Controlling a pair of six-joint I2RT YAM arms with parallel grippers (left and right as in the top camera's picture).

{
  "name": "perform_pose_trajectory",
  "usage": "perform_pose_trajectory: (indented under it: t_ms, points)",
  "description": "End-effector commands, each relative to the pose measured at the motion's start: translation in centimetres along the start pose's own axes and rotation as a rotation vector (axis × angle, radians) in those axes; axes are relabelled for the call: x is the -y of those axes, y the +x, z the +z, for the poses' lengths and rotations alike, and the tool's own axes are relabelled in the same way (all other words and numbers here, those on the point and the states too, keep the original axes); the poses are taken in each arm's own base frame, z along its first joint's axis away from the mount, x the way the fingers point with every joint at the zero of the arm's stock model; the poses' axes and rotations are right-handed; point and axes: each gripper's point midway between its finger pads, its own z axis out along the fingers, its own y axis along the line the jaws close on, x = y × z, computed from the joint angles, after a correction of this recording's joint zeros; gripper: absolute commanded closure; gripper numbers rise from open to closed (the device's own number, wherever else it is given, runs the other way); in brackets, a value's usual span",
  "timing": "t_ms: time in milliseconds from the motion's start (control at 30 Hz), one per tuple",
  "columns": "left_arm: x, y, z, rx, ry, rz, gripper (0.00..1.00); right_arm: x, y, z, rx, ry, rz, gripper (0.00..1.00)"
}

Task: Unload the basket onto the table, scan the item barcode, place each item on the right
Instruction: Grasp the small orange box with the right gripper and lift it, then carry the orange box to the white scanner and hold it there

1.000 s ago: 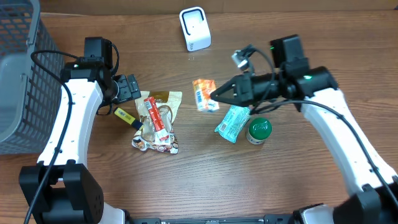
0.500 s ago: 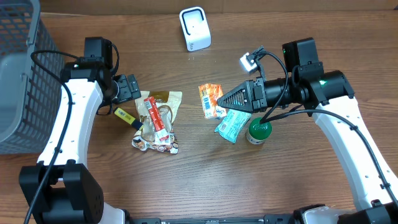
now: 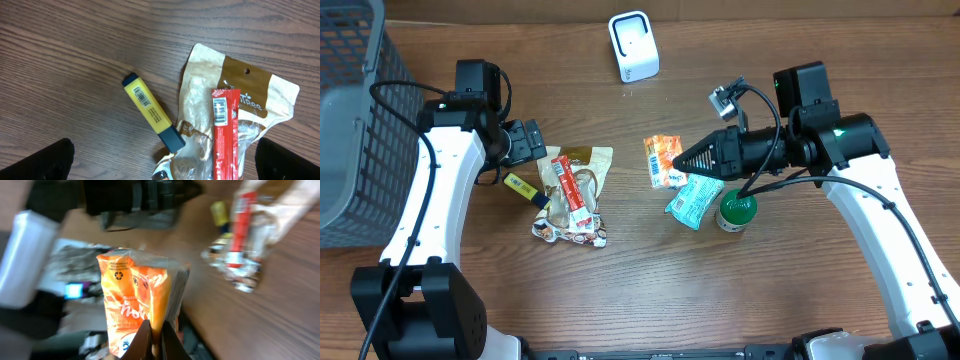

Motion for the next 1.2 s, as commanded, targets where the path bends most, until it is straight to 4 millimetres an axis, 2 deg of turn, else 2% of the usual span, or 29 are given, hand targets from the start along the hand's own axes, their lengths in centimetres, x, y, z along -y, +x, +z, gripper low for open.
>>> perform_pose_trajectory:
  t_ms: [0, 200, 400, 500, 600, 800, 933, 1033, 1167]
  points:
    - [-0.1, -0.5, -0.7, 0.026, 0.002, 0.018, 0.00, 2.9, -1.0, -1.0, 0.065, 0.227, -0.030, 0.96]
    - [-0.1, -0.5, -0.7, 0.026, 0.002, 0.018, 0.00, 7.1, -1.5, -2.0, 0.092, 0.449, 0.003, 0.96]
    - [-0.1, -0.5, -0.7, 0.026, 0.002, 0.018, 0.00, 8.2, -2.8, -2.7, 0.168, 0.522, 0.089, 0.97]
    - [-0.1, -0.5, -0.7, 0.026, 0.002, 0.018, 0.00, 7.2, -3.8, -3.1, 0.202, 0.512, 0.086, 0.97]
    - [-0.1, -0.5, -0.7, 0.026, 0.002, 0.018, 0.00, 5.1, -5.3, -4.1, 0.254, 0.500, 0.064, 0.97]
    - [-0.1, -0.5, -0.7, 0.026, 0.002, 0.018, 0.00, 0.5, -9.0, -7.6, 0.356, 0.568, 0.011, 0.97]
    - [-0.1, -0.5, -0.7, 0.026, 0.002, 0.018, 0.00, -2.4, -12.0, -9.2, 0.420, 0.626, -0.091, 0.97]
    - [-0.1, -0.5, -0.7, 0.026, 0.002, 0.018, 0.00, -3.2, -15.0, -10.2, 0.518, 0.738, -0.176, 0.97]
    - [-0.1, -0.5, -0.7, 0.026, 0.002, 0.018, 0.00, -3.4, -18.8, -10.1, 0.629, 0.948, -0.379, 0.96]
